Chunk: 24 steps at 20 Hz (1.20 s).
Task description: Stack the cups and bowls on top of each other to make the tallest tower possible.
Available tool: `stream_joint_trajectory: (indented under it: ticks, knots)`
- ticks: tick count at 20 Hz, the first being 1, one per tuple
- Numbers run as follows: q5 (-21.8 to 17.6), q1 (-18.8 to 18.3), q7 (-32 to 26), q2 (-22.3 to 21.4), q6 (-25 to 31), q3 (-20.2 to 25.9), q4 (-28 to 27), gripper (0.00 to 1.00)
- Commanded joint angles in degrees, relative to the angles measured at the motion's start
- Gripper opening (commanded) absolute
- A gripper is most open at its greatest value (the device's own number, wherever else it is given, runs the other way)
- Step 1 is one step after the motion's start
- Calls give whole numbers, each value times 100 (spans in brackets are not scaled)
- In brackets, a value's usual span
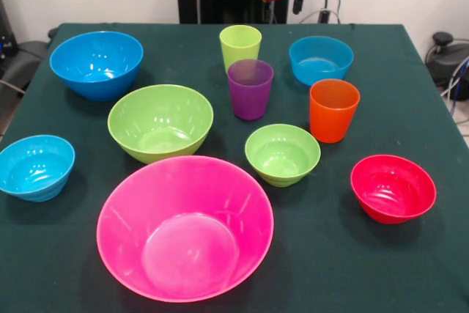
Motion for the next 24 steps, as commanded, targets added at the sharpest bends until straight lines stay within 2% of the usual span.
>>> stream_joint_trajectory:
  ticks: [1, 7, 12, 19, 24]
  knots:
    - [99, 23, 300, 90, 357, 204, -562, 100]
    - [66, 62, 235, 228, 481, 236, -729, 100]
    - [10, 7, 99, 518, 404, 281, -933, 100]
    - [-24, 28, -82, 801, 653, 338, -1316, 100]
    - [3, -25, -128, 827, 764, 350, -1366, 100]
